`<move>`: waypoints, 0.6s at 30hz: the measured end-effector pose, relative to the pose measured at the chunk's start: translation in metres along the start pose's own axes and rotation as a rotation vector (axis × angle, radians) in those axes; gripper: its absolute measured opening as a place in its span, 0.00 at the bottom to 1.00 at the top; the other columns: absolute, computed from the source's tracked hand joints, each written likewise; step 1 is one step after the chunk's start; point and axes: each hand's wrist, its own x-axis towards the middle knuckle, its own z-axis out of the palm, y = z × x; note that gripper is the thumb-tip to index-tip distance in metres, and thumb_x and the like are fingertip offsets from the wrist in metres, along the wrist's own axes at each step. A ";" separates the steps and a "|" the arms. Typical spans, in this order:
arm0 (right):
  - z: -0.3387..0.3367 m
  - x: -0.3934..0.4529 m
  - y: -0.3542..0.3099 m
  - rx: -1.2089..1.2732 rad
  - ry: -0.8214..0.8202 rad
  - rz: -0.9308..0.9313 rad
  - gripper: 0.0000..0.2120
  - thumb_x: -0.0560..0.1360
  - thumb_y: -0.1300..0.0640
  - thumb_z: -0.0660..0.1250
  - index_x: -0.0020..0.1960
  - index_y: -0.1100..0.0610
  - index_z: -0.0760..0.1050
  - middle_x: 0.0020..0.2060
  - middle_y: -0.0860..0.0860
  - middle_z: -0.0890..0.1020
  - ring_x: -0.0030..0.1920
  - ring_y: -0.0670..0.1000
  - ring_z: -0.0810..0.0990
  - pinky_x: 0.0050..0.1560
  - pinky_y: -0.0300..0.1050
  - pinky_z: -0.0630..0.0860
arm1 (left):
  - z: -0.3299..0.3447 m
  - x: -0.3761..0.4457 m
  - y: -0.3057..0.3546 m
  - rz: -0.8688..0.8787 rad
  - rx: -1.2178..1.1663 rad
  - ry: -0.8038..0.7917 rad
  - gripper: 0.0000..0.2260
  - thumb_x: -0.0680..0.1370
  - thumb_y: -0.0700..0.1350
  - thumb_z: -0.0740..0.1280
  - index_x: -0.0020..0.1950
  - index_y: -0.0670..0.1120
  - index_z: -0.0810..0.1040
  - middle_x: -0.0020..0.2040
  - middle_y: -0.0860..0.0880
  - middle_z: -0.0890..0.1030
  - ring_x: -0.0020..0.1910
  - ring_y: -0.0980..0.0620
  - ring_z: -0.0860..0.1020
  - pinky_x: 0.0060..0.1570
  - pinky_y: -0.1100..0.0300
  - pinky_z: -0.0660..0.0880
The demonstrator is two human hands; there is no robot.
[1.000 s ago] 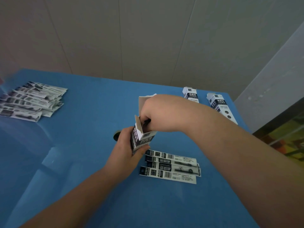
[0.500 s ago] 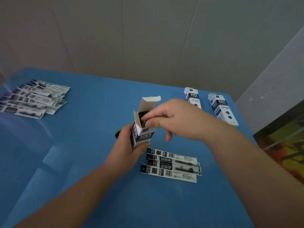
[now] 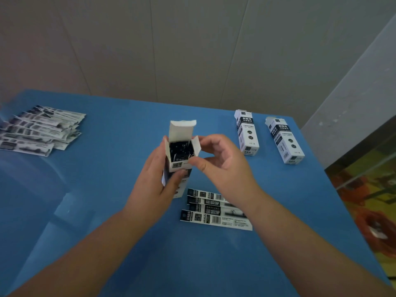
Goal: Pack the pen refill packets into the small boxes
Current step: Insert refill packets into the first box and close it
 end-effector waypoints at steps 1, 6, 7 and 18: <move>0.001 0.000 -0.001 -0.018 -0.004 -0.013 0.10 0.74 0.57 0.74 0.53 0.48 0.77 0.58 0.44 0.83 0.60 0.48 0.82 0.57 0.47 0.80 | -0.001 -0.001 0.000 0.013 0.017 0.018 0.28 0.81 0.58 0.62 0.80 0.61 0.58 0.68 0.64 0.72 0.68 0.54 0.73 0.62 0.54 0.75; 0.006 -0.001 -0.005 -0.081 -0.036 -0.081 0.11 0.76 0.56 0.73 0.57 0.48 0.80 0.60 0.40 0.81 0.61 0.48 0.81 0.55 0.39 0.79 | -0.003 -0.006 0.004 0.058 0.042 0.070 0.29 0.80 0.56 0.62 0.79 0.69 0.54 0.71 0.58 0.72 0.68 0.53 0.74 0.63 0.55 0.73; 0.007 -0.001 -0.006 -0.064 -0.035 -0.065 0.11 0.76 0.55 0.73 0.57 0.47 0.80 0.60 0.41 0.81 0.60 0.49 0.81 0.56 0.42 0.80 | -0.003 -0.006 0.004 0.046 0.026 0.074 0.29 0.80 0.56 0.63 0.78 0.70 0.55 0.70 0.58 0.73 0.67 0.52 0.75 0.63 0.54 0.74; 0.010 0.010 -0.023 -0.189 -0.071 0.143 0.03 0.73 0.52 0.75 0.44 0.46 0.82 0.48 0.38 0.86 0.52 0.38 0.83 0.58 0.45 0.79 | -0.003 -0.009 0.004 0.118 0.003 0.075 0.19 0.80 0.50 0.65 0.71 0.59 0.68 0.72 0.62 0.69 0.68 0.45 0.75 0.60 0.39 0.76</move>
